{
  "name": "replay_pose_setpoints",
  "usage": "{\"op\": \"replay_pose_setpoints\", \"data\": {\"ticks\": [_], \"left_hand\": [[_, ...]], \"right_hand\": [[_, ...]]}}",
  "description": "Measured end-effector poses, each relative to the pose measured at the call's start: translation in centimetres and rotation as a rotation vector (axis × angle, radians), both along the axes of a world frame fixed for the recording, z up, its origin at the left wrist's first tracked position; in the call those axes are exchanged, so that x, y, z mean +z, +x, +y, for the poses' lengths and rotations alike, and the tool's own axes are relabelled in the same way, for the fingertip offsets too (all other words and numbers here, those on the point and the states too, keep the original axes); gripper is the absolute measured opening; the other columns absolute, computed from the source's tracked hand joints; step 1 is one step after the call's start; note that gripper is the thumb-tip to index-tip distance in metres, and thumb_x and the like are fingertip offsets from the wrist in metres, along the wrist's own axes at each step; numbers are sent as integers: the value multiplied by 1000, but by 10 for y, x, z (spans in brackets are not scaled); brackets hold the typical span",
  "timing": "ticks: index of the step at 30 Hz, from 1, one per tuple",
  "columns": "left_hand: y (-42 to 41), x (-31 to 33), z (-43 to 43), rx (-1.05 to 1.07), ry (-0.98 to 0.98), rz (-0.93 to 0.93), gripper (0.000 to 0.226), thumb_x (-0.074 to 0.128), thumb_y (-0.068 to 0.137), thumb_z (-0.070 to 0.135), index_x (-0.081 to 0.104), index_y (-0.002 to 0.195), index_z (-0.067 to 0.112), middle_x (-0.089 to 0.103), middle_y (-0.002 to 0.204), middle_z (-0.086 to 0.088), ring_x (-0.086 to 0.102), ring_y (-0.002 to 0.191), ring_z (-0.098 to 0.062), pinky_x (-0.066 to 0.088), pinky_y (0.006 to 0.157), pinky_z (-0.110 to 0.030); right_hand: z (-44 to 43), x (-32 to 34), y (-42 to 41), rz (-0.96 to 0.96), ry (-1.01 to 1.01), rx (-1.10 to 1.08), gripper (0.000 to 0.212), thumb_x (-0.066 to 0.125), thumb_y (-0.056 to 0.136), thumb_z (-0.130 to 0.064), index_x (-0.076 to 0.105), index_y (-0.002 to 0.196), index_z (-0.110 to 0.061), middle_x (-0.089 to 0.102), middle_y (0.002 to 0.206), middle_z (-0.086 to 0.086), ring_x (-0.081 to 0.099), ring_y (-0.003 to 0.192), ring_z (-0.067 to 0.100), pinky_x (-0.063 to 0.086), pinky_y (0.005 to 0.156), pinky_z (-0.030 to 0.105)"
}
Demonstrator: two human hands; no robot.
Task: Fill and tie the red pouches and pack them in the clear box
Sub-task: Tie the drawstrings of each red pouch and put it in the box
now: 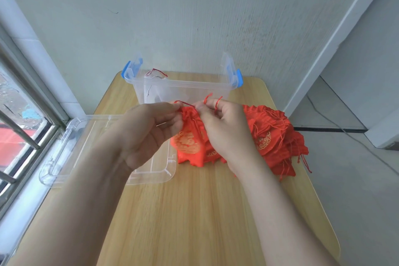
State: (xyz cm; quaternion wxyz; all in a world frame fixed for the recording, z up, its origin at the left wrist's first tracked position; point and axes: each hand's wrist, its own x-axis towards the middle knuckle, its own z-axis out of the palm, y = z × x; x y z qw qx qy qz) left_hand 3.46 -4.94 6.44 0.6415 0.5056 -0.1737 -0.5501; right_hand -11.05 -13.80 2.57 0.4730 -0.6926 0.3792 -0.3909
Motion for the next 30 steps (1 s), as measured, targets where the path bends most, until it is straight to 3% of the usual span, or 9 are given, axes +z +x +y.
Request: {"op": "replay_pose_setpoints", "data": {"ticks": [3,7,10,12,14,18,22,25,30], "left_hand": [[1,4,2,24,6,62,10,61,98,3,69,92,2,68,89,-14,66,70,-19,63,69,-27],[0,6,2,40,-23,51,12,57,100,2,66,92,3,76,94,-15,69,69,-18,64,71,-27],[0,1,-1,61,-6,-27,12,53,99,1,65,96,0,76,95,-17,70,74,-20,65,72,-28],[-1,-2,-3,81,8,-93,18,50,98,-1,66,89,0,76,92,-17,68,72,-21,65,72,-30],[-1,-5,-4,80,19,-147,22,48,97,-2,65,83,1,75,88,-18,66,70,-21,64,71,-32],[-3,-10,-3,-8,75,-300,21,46,99,2,65,89,1,74,86,-18,58,64,-20,55,66,-33],[-6,-19,-4,-116,160,-409,25,50,105,9,69,90,3,67,76,-11,52,59,-18,50,58,-30],[-5,-30,-5,-136,192,-589,21,62,104,16,73,93,1,66,71,-5,55,61,-16,50,61,-30],[-6,-33,-1,-213,153,-842,24,70,99,21,76,80,7,66,64,0,52,57,-15,47,60,-29]], "right_hand": [[0,1,-1,41,-19,-20,20,65,100,-31,78,90,-19,77,76,1,70,71,19,59,72,46],[-2,4,-7,122,-149,-23,18,69,99,-20,79,84,-19,43,48,-16,39,49,4,33,50,23],[2,9,-14,216,-267,21,16,72,97,-16,82,85,-17,44,42,-24,45,46,3,30,49,11],[5,12,-16,243,-345,42,15,73,97,-13,82,85,-14,48,46,-31,53,52,-5,33,54,7],[5,11,-17,273,-410,39,13,75,96,-17,84,86,-19,50,52,-26,55,61,-9,33,59,7],[0,3,-17,411,-478,78,10,76,94,-29,83,90,-34,44,76,-14,49,69,-1,33,65,7],[1,-2,-18,522,-468,170,13,72,97,-29,83,100,-35,42,87,-12,46,77,-2,34,72,2],[1,-2,-18,586,-422,201,17,68,97,-23,82,103,-32,46,85,-14,46,77,-3,36,74,5],[-5,9,-19,325,23,168,29,51,100,-14,79,107,-21,60,70,-17,53,63,-2,41,66,18]]}}
